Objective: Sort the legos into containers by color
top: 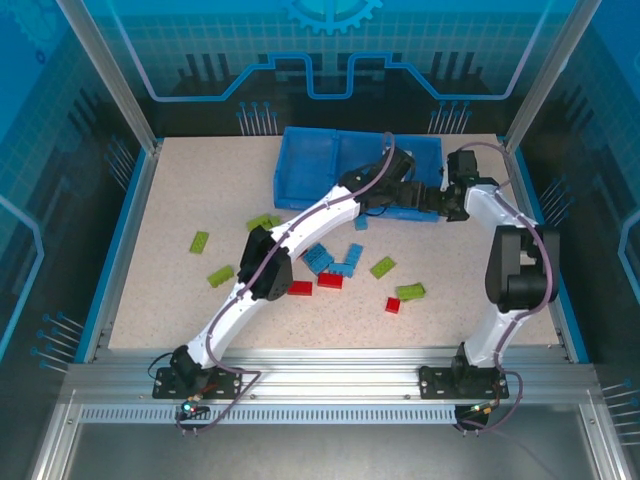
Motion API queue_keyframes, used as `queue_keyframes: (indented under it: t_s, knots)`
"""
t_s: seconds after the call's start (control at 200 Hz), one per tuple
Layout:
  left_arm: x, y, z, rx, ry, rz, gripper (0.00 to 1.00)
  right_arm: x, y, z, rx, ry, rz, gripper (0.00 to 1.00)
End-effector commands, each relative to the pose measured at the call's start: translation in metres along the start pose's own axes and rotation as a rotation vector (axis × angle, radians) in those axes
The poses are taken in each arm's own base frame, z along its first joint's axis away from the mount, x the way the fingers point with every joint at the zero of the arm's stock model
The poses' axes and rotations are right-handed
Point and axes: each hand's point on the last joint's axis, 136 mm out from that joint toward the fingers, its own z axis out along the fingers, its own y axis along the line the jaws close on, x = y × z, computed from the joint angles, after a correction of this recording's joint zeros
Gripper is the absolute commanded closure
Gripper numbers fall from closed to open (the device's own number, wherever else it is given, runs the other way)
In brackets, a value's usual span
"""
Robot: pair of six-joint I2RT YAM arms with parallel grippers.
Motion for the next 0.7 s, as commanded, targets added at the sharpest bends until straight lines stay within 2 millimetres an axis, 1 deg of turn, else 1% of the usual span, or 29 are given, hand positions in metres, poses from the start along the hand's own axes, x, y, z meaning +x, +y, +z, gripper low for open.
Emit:
queue_keyframes:
  t_s: [0.0, 0.06, 0.17, 0.245, 0.34, 0.415, 0.435, 0.455, 0.47, 0.485, 0.585, 0.64, 0.69]
  knots:
    - [-0.021, -0.015, 0.0, 0.095, -0.07, 0.012, 0.4, -0.004, 0.012, -0.029, -0.067, -0.066, 0.021, 0.3]
    - [-0.025, -0.013, 0.002, 0.095, -0.09, -0.002, 0.4, 0.002, 0.011, -0.036, -0.068, -0.065, 0.039, 0.3]
    - [-0.032, -0.01, 0.006, 0.101, -0.117, -0.032, 0.4, 0.018, 0.002, -0.046, -0.032, -0.055, 0.083, 0.3]
    - [-0.034, -0.01, 0.007, 0.102, -0.13, -0.031, 0.32, 0.027, 0.001, -0.054, -0.035, -0.056, 0.096, 0.3]
    - [-0.034, -0.01, 0.011, 0.108, -0.135, -0.035, 0.29, 0.033, 0.003, -0.067, -0.055, -0.065, 0.1, 0.3]
    - [-0.032, -0.007, 0.014, 0.099, -0.134, -0.045, 0.19, 0.038, 0.004, -0.077, -0.061, -0.074, 0.109, 0.3]
    - [-0.032, -0.006, 0.015, 0.094, -0.134, -0.051, 0.13, 0.04, 0.004, -0.079, -0.064, -0.074, 0.112, 0.3]
    - [-0.031, -0.005, 0.015, 0.093, -0.131, -0.055, 0.05, 0.041, 0.006, -0.082, -0.072, -0.077, 0.114, 0.3]
    - [-0.03, -0.005, 0.015, 0.093, -0.128, -0.059, 0.02, 0.041, 0.007, -0.083, -0.078, -0.08, 0.114, 0.3]
    - [-0.03, -0.004, 0.015, 0.09, -0.126, -0.063, 0.01, 0.042, 0.008, -0.085, -0.084, -0.082, 0.112, 0.3]
    - [-0.032, -0.004, 0.008, 0.088, -0.12, -0.092, 0.01, 0.052, 0.019, -0.092, -0.101, -0.093, 0.064, 0.3]
    - [-0.036, -0.005, 0.0, 0.085, -0.132, -0.113, 0.01, 0.058, 0.028, -0.094, -0.113, -0.098, 0.02, 0.29]
    - [-0.045, -0.008, -0.013, 0.088, -0.157, -0.119, 0.01, 0.064, 0.037, -0.094, -0.132, -0.106, -0.013, 0.29]
